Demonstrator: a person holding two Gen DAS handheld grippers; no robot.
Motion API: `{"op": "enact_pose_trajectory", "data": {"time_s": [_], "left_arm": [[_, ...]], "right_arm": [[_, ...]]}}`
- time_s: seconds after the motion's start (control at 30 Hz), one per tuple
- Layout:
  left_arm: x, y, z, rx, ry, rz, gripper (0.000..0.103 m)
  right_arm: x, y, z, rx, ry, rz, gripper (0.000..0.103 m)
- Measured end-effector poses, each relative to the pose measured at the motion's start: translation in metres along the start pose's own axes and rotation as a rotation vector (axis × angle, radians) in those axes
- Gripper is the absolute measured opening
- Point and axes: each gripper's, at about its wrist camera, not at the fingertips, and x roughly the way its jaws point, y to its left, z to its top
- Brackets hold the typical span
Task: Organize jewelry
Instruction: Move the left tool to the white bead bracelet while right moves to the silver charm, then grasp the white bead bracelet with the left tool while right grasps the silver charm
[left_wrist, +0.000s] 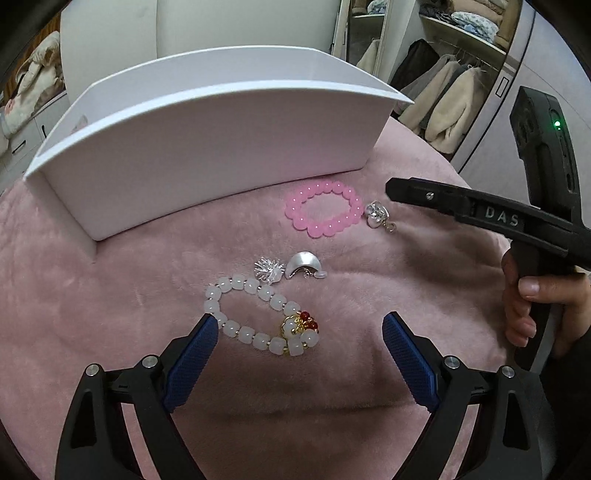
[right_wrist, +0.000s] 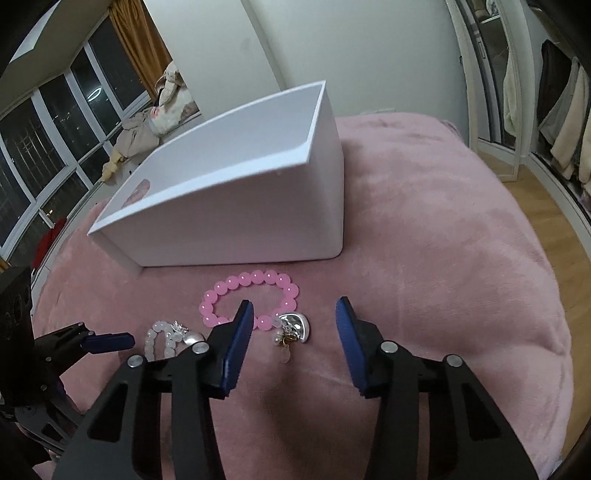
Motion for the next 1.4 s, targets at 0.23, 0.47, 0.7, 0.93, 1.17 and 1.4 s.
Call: {"op": "enact_pose_trajectory", "data": {"time_s": [0.23,0.47,0.7,0.93,1.17,1.4], "left_arm": [[0.016,-0.003,0.006,-0.004,0.031,0.016,0.076],[0.017,0.007,0.009,-0.013,0.042,0.051,0.051],[0.016,0.006,0.001,-0.041,0.062,0.011,0.026],[0.007,0.005,-0.003,-0.042,0.046,-0.002,0.025],[0.017,-0.003,-0.007,-0.015,0.082,0.026,0.035],[0.023,-0.005,-0.005,-0.035,0.087,0.013,0.025]], "right_arm": [[0.02,-0.002,-0.003,0.002,0.053,0.013,0.034],[0.02,0.002,-0.006,-0.009,0.052,0.008,0.023],[0.009,-0.004,-0.007,0.022,0.031,0.013,0.002],[0.01,-0.006,-0.009,0.019,0.058,-0.015,0.008],[0.025,-0.006,-0.002,0.041,0.056,0.008,0.036],[0.023,-0.004,-0.007,0.029,0.045,0.016,0.025]]}}
